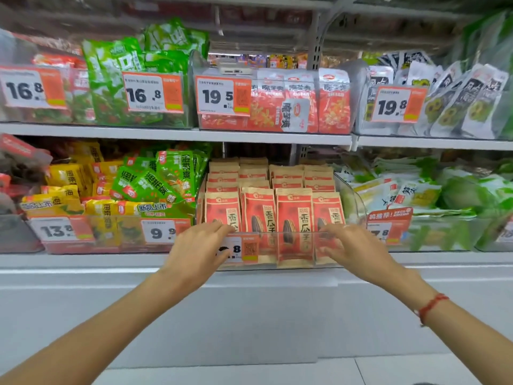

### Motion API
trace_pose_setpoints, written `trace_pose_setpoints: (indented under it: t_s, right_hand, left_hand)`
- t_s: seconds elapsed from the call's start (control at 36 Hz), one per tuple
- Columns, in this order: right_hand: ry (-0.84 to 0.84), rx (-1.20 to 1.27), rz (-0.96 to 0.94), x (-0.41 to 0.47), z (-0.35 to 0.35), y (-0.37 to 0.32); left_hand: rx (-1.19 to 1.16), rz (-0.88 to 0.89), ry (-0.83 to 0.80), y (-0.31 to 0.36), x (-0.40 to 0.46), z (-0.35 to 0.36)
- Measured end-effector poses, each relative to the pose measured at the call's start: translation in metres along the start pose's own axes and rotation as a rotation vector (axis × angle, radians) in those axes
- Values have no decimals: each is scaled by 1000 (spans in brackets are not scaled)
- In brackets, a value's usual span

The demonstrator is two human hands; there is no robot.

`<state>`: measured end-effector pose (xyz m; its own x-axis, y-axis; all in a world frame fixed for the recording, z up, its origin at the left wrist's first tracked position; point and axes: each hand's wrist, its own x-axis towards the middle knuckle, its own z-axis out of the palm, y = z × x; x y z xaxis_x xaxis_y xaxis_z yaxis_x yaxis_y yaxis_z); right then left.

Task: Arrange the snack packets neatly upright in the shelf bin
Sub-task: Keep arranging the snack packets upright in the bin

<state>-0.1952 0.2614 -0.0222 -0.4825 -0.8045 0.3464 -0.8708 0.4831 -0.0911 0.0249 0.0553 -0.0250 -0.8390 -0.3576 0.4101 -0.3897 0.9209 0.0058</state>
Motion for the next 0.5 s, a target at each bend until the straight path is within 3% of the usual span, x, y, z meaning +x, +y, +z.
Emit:
trace_pose_setpoints:
  t_s: [0.17, 0.5]
  right_hand:
    - [74, 123, 51, 8, 9, 0]
    - [89, 211, 1, 30, -7, 8]
  left_hand:
    - [-60, -75, 172, 4, 4, 18]
    - [-135, -124, 243, -8, 35, 8]
